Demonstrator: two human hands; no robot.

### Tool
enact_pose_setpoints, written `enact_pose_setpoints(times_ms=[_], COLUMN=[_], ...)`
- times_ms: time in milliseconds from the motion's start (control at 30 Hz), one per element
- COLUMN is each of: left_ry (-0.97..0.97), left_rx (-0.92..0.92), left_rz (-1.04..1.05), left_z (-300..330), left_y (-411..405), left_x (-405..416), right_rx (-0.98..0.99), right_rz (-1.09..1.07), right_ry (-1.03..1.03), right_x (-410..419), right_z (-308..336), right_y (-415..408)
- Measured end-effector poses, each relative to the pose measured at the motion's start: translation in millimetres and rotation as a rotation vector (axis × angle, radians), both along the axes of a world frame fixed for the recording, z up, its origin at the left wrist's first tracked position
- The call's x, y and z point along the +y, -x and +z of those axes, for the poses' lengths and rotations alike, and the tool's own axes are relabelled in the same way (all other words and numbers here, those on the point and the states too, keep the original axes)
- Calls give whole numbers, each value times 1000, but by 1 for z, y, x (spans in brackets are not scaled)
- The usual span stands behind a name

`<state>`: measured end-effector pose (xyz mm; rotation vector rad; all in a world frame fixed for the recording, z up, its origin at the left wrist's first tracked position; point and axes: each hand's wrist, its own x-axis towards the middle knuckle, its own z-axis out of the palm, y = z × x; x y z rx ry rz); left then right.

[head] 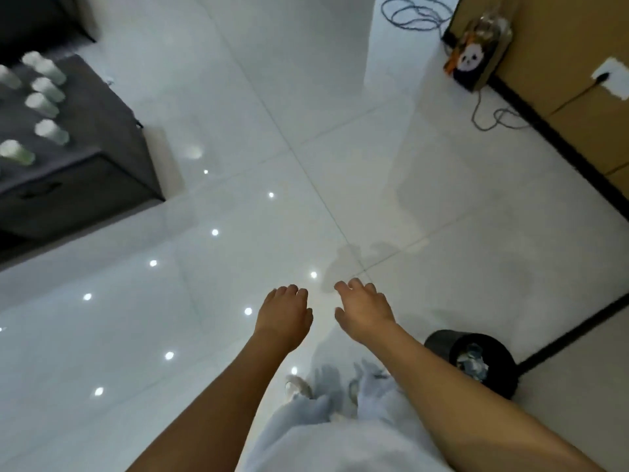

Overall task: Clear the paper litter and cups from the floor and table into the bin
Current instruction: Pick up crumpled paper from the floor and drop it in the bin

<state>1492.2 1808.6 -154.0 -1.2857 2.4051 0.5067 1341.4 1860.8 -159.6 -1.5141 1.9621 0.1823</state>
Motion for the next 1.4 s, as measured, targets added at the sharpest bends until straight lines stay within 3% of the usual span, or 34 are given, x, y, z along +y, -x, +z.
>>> enact_pose_setpoints(times_ms=[267, 667, 1067, 1400], left_ry=[50, -12, -46, -62], left_rx=[22, 5, 86, 82], left_rz=[505, 1069, 1501, 1614], left_z=[34, 38, 37, 13], left_y=[-241, -451, -630, -842], left_x=[-23, -18, -112, -148], right_rx=[10, -7, -7, 29], right_rz=[473, 1014, 1320, 1433], right_ry=[38, -11, -28, -81], right_x=[-84, -173, -318, -367], right_z=[30, 44, 41, 24], right_y=[-229, -461, -684, -910])
